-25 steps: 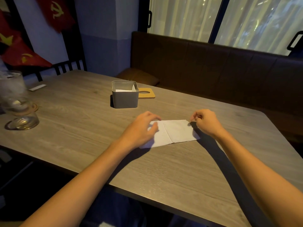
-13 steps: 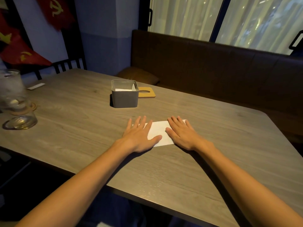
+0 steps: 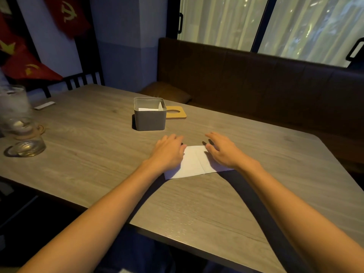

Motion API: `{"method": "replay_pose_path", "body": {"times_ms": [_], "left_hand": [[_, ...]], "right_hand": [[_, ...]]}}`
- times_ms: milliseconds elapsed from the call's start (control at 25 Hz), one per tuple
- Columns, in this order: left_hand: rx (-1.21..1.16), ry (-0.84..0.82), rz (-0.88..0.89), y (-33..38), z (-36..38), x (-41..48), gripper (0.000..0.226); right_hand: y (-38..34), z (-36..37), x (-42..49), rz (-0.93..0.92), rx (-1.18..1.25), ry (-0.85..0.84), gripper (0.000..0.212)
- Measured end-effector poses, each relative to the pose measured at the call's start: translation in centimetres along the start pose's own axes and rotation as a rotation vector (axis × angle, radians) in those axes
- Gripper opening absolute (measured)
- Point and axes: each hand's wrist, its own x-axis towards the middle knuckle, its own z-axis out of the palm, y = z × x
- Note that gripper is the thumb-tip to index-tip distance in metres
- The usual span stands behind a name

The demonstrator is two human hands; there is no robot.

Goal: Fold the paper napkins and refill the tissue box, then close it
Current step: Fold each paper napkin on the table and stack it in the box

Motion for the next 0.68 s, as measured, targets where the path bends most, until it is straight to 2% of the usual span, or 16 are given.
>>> {"method": "replay_pose_path", "body": {"times_ms": [120,200,320,400,520,680], "left_hand": [[-0.096,-0.1,-0.137,-0.3,-0.2,2.0,0.027],[-0.165,-0.178,-0.157,-0.4,-0.3,2.6,0.013],[-0.274,-0.145,-0.134,-0.4,-0.3,2.7,0.005],[-0.371,-0.109,-0.138,-0.6,-0.5,2.6,0.01],[-0.392,-0.085,-0.123,-1.2,-1.0,2.6,0.025],[-0.38,-0.063,-0.105,-2.1,-2.1,2.6,0.019]], "right_hand": [[-1.6,0.3,1.6,-0.049,-0.006,-0.046,0.038],[-2.2,0.6,2.3,-0.074,-0.015,-0.06,0.029],[-2.8,0.8,3.0,-0.089,0.034,-0.036,0.017],[-3.1,0.8,3.1,-0.089,0.079,-0.035,0.012],[-2.8,0.4,3.0,-0.1,0.129,-0.031,0.012],[-1.6,-0.7,2.6,-0.079,0.144,-0.006,0.015]]}}
